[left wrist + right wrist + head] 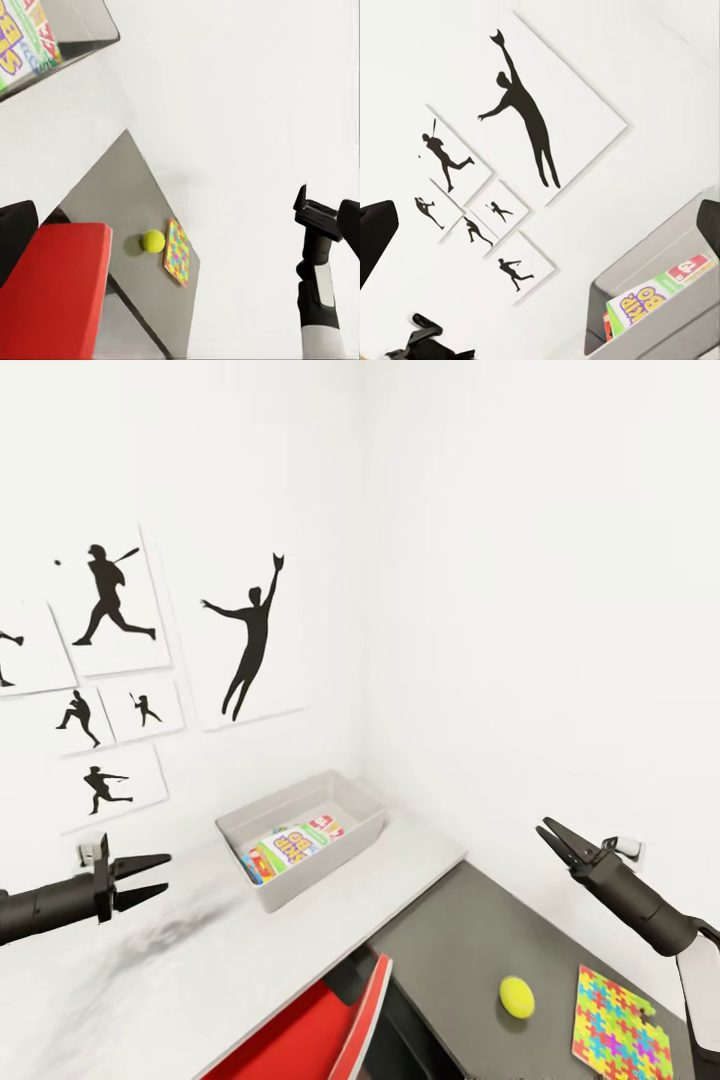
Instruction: Put all the toys in the child's room - the three board games (two on the bed and one on the table), the two jigsaw puzzles on the table, and the tennis ball on the table - inside the toy box on the table in the child's room.
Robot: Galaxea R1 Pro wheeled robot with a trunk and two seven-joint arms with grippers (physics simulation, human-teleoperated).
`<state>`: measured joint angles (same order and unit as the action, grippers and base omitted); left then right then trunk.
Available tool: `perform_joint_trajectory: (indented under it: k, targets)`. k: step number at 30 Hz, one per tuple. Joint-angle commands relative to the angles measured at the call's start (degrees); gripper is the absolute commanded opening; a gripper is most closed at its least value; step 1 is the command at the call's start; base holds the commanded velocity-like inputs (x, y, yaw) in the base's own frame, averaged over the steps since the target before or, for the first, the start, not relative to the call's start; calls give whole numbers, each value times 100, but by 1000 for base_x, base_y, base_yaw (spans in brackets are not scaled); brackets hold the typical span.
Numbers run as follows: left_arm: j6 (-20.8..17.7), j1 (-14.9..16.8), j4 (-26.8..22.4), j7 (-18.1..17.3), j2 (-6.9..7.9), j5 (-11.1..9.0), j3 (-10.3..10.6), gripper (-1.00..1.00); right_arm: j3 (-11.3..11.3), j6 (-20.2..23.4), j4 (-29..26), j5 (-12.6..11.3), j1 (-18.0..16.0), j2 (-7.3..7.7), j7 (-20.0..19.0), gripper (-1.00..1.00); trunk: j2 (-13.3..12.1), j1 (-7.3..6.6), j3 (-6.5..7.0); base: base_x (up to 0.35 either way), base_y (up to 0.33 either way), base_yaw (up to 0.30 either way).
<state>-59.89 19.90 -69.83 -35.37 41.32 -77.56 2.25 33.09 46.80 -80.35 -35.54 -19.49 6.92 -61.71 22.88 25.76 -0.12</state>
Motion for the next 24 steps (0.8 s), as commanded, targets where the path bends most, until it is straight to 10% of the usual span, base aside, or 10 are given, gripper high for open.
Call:
perform_joint_trajectory:
  k: [1,24]
  targets:
    - [-11,5,-35,-126,10,73,7,100,4,31,2,-16,-2,2,-7,100,4,3,4,0,-4,-213]
    - [-11,11,-289,-628,97,285,-14,100,-3,31,2,10,-2,-20,5,100,4,3,157,0,0,-213]
